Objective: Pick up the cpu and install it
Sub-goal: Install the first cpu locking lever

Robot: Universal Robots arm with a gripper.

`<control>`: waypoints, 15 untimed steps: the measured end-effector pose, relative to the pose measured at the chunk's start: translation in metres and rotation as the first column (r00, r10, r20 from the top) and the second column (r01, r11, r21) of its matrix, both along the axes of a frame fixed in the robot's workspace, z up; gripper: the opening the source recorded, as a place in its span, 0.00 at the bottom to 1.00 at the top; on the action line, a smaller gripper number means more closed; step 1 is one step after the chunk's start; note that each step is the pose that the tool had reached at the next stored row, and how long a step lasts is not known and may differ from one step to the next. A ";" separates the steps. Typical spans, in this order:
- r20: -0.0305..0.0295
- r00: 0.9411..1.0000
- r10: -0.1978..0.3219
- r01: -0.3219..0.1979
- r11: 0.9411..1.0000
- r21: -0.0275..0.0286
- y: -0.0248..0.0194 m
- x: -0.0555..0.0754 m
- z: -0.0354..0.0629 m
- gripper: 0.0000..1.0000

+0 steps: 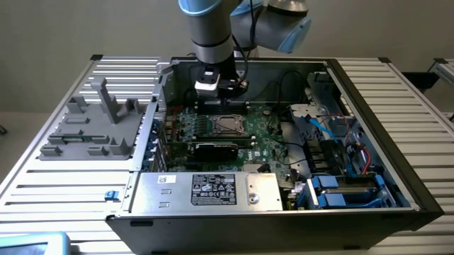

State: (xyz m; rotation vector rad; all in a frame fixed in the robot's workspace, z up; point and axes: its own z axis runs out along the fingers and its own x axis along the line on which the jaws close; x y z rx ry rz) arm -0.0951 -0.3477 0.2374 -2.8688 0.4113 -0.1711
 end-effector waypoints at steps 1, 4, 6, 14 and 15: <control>-0.013 1.000 0.004 -0.004 1.000 -0.008 0.0001 0.000 0.0000 0.11; -0.031 0.999 0.021 -0.022 0.999 -0.034 0.0006 -0.001 0.0000 0.11; -0.032 0.999 0.036 -0.038 0.997 -0.060 0.0016 -0.002 0.0000 0.11; -0.035 0.995 0.096 -0.099 0.989 -0.110 0.0018 -0.002 0.0042 0.11; -0.035 0.994 0.101 -0.105 0.988 -0.114 0.0018 -0.002 0.0048 0.11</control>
